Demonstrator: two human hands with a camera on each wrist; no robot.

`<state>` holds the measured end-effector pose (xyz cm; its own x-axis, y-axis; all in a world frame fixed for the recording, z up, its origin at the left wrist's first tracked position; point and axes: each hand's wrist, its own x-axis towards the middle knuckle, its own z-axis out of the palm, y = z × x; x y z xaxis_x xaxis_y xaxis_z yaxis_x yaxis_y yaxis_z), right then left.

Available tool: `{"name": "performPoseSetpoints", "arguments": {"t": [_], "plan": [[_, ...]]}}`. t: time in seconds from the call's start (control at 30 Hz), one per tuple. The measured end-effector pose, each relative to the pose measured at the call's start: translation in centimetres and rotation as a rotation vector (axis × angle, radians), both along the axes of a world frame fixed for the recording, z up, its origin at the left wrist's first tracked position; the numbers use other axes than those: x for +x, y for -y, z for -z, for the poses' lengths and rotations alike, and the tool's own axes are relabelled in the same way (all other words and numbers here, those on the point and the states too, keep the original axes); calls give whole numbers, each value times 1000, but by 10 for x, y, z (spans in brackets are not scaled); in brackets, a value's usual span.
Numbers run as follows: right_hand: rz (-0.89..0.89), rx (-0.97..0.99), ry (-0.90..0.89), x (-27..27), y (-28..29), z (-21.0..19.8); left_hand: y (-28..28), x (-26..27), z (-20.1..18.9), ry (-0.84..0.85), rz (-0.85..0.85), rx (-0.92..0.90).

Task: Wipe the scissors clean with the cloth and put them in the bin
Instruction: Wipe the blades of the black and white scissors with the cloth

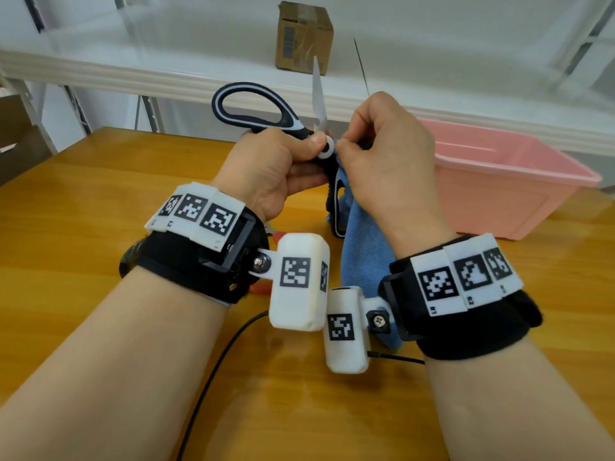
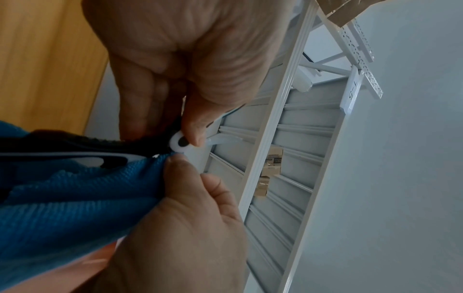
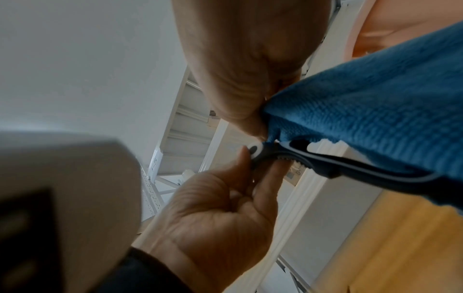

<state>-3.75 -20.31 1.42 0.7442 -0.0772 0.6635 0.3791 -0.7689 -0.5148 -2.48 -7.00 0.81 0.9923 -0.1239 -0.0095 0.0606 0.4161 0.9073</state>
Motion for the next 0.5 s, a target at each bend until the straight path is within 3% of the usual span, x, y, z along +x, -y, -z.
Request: {"name": "performPoseSetpoints", "arguments": {"t": [0.5], "plan": [[-29,-93,-56,0,1,0,4,1,1,-10,-31,-13]]}}
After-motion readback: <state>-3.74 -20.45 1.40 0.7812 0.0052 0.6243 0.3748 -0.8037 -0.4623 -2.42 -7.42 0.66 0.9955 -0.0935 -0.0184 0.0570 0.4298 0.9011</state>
